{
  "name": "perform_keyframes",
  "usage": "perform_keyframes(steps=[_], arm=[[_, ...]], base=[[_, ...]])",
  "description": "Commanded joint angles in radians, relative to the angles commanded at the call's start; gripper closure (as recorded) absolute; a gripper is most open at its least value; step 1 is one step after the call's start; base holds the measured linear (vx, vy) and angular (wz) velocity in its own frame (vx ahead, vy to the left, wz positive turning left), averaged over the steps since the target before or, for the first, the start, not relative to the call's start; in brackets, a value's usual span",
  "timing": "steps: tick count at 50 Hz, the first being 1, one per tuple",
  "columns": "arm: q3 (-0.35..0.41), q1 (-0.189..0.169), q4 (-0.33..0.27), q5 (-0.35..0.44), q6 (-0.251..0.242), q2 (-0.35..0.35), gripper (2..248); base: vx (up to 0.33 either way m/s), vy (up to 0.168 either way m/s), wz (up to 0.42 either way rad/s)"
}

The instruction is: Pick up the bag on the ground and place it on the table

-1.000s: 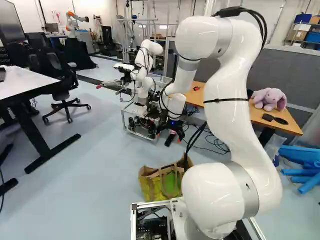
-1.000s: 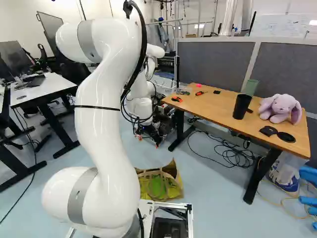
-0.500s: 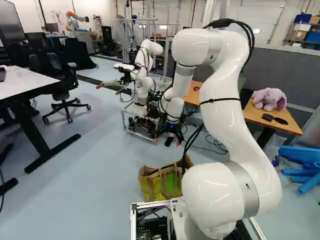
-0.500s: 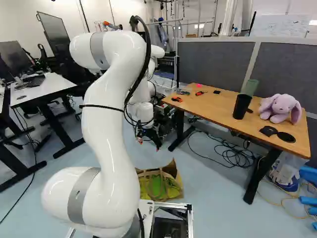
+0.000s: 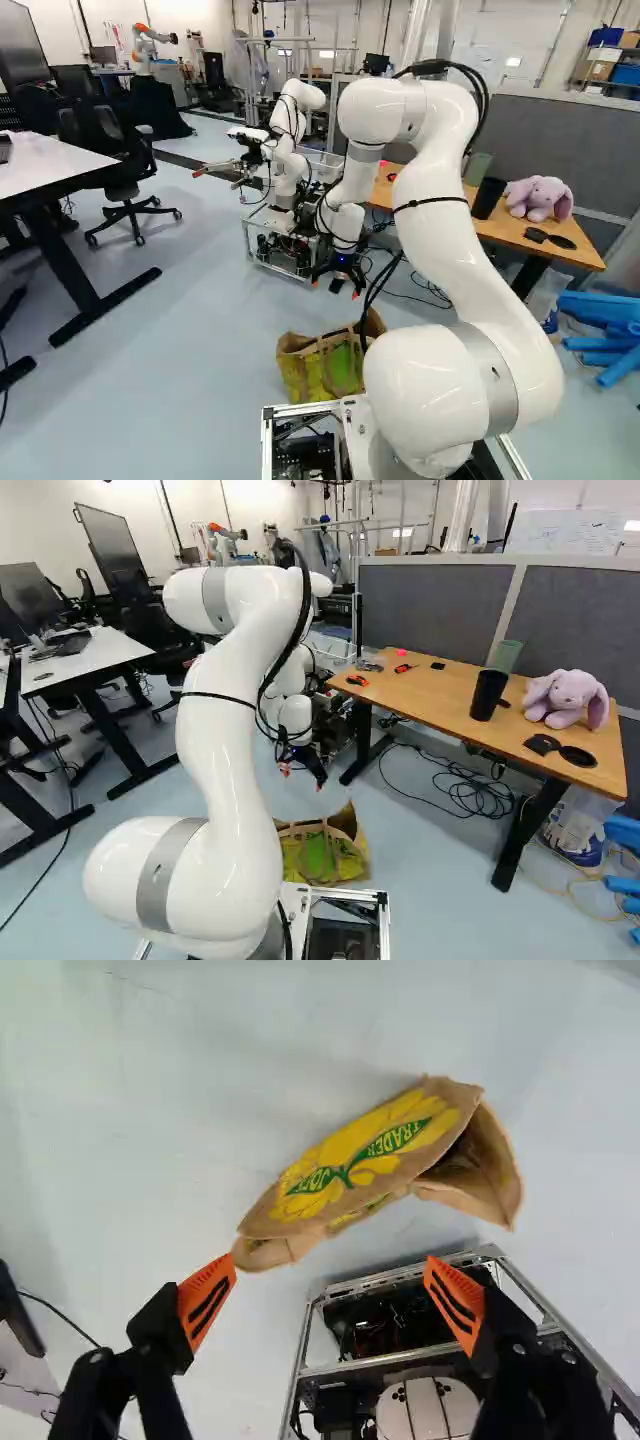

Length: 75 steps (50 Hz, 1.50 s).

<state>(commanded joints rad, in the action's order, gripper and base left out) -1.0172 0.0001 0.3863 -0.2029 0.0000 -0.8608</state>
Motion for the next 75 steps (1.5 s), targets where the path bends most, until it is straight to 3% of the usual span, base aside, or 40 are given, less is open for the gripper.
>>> perform_keyframes(steps=[7, 14, 75], arm=[[-0.019, 0.000, 0.000, 0.000, 0.006, -0.029, 3], [-0.038, 0.000, 0.000, 0.000, 0.058, -0.058, 3], [-0.215, 0.000, 0.000, 0.000, 0.694, -0.303, 3]], base=[[0.000, 0.000, 0.000], [0.000, 0.000, 0.000], [0.000, 0.000, 0.000]])
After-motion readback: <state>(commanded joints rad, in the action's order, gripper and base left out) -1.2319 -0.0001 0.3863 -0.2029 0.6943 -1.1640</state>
